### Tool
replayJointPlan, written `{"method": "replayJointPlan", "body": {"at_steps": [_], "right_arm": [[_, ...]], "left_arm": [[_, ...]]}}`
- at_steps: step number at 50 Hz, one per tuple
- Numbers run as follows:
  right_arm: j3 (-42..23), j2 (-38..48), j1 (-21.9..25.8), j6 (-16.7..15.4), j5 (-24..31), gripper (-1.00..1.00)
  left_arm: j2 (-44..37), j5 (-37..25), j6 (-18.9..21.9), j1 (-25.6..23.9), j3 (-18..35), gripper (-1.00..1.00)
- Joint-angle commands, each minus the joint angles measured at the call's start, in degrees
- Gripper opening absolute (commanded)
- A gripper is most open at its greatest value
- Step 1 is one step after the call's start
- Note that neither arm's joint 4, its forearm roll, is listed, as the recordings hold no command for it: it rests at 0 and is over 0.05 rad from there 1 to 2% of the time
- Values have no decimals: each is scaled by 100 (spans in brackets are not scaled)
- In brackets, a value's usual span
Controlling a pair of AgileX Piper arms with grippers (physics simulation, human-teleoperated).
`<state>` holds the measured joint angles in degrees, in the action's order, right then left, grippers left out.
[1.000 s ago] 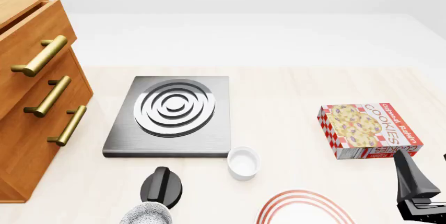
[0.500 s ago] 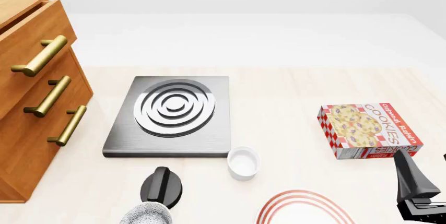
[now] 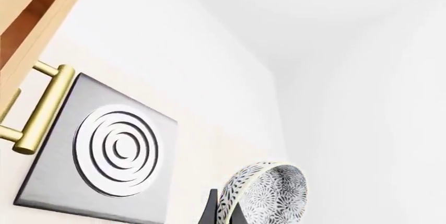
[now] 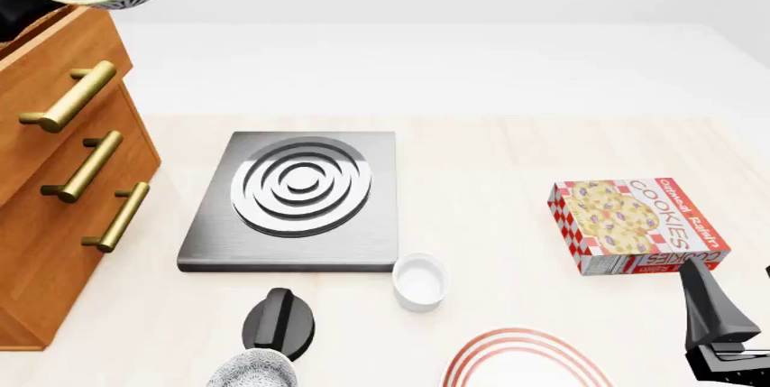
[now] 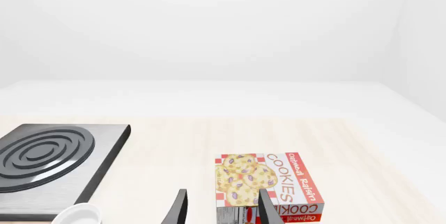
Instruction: Pick the akita bowl on the wooden cabinet and place it on the plate.
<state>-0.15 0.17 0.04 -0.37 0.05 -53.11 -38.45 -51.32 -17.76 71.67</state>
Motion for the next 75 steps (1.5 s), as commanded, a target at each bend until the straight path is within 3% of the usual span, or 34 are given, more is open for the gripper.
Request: {"method": "replayJointPlan", "body": {"at_steps": [1,12,32,75], "right_arm": [[0,0,0,0,0,100],[0,-1,1,0,-1,100],[0,0,1,0,0,100],[0,0,-1,0,1,100]], "left_arm": [[52,157,-196,-309,-292,-100],[119,364,-511,-622,-784,-100],[128,504,-750,-1024,-1164,-100],[-239,582,-358,-1622,-1545,-100]]}}
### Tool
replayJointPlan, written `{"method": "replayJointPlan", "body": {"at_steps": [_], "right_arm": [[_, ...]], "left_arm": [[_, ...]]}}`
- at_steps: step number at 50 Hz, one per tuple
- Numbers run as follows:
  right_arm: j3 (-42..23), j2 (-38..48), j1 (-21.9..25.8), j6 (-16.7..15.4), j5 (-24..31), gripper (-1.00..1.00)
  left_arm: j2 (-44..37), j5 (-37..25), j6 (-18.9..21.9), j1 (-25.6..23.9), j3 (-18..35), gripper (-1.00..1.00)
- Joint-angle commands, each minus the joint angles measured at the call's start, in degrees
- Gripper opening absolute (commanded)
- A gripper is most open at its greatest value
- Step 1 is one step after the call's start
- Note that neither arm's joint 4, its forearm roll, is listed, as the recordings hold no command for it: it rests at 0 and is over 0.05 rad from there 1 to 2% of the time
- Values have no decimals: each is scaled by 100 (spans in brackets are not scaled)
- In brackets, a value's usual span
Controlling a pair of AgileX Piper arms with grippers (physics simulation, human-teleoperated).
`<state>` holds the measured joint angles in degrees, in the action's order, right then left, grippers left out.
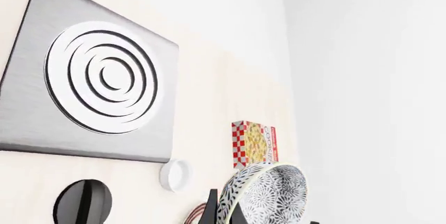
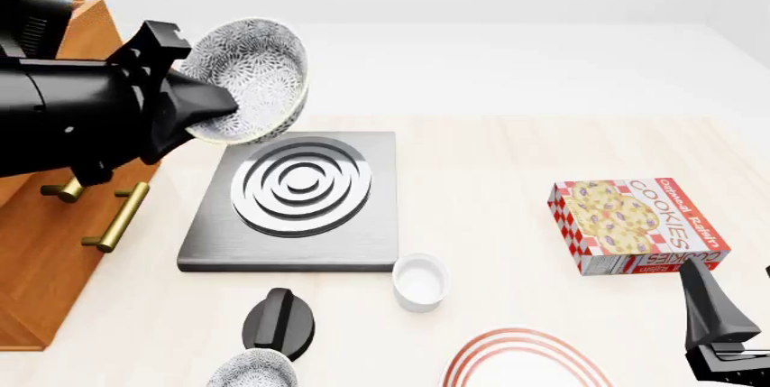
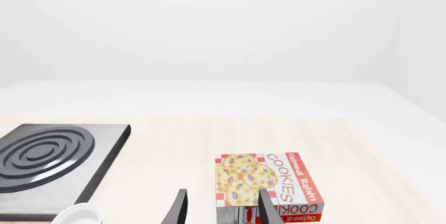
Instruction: Pick the akita bowl on the wooden cabinet and place it on the plate.
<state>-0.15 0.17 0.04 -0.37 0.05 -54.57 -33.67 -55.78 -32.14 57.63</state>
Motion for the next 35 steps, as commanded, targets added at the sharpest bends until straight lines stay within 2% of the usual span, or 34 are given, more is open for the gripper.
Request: {"method": "replayJointPlan", "body": {"at_steps": [1,35], "right_arm": [[0,-1,0,-1,-1,100],[0,0,0,1,0,100]], "left_arm": [[-104,111,95,-201,-160,-100],[-467,591,-18,-796,-861,-100]]}}
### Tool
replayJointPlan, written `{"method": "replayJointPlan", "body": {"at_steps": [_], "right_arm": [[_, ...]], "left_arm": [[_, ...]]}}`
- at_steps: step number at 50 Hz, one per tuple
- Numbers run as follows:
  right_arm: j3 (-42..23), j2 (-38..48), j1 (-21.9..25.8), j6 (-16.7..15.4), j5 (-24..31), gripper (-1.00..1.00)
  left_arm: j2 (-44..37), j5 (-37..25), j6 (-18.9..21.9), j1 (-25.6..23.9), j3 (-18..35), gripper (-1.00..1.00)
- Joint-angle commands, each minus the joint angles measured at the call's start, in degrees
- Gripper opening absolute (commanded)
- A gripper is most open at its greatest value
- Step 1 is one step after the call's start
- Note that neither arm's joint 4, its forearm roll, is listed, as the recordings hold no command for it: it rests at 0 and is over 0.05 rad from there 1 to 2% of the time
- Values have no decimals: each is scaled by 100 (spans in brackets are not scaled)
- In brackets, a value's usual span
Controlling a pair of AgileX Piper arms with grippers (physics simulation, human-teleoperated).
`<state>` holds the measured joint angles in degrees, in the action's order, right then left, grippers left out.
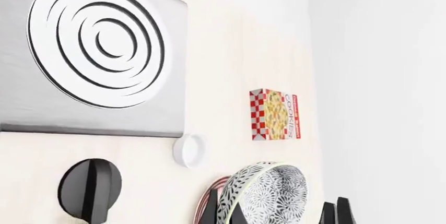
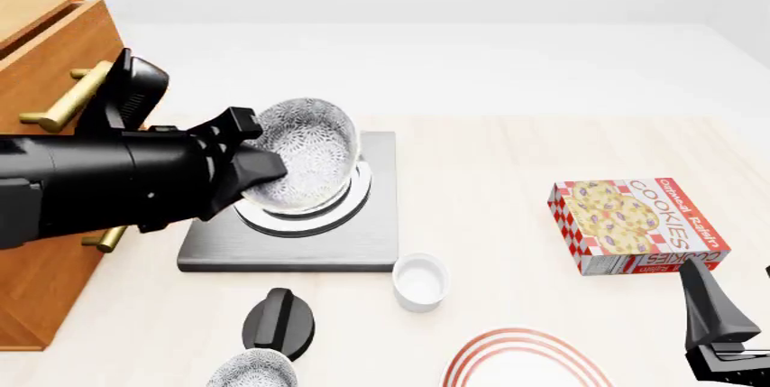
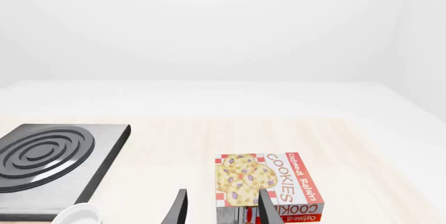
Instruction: Pick the akita bowl on the wooden cabinet and place it on the plate.
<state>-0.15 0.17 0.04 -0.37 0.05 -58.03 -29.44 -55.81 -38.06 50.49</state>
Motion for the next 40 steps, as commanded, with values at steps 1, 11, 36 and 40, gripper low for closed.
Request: {"method": "replayJointPlan", "body": {"at_steps": [1,11,36,40], "right_arm": [[0,0,0,0,0,100],[0,0,-1,0,1,100],[0,0,-1,0,1,100],[0,0,0,0,0,100]], "left_arm": [[-136,177,-14,-223,-153,-100],[-273,260,47,-400,-240,-100],[-526,409,170,-858,-412,-100],[-553,412,186,-941,-422,-100]]}}
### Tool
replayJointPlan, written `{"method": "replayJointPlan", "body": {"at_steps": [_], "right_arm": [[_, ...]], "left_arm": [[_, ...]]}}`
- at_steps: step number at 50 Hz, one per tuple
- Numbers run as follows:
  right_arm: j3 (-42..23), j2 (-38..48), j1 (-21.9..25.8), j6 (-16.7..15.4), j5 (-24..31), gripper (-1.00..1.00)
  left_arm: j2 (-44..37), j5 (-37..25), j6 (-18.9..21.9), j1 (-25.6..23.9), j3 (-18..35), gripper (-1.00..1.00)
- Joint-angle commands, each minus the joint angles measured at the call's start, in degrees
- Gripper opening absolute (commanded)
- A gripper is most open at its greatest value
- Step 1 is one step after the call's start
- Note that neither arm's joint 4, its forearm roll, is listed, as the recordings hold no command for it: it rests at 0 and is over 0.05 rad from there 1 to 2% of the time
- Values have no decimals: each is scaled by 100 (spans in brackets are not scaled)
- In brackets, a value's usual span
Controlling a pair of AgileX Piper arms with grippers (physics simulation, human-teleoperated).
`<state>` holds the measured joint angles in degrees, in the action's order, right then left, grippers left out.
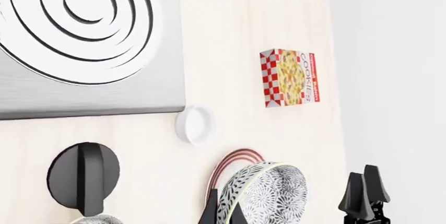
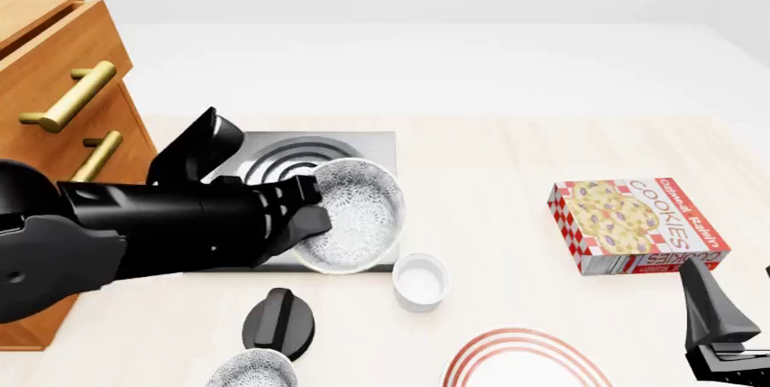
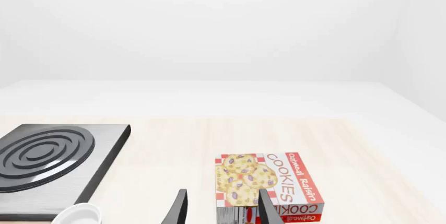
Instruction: Pick the akita bowl on the wooden cabinet and place it on the plate.
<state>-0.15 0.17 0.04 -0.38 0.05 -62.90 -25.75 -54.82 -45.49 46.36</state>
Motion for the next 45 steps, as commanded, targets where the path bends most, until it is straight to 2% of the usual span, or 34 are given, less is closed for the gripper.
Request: {"method": "replayJointPlan", "body": {"at_steps": [1,25,45], "right_arm": [[0,0,1,1,0,100],[0,0,0,0,1,100],[0,0,0,0,0,100]], "left_arm": [[-73,52,89,-210,-18,-100],[-445,216,72,-549,-33,-100],[-869,237,-13,-815,265,-100]]}}
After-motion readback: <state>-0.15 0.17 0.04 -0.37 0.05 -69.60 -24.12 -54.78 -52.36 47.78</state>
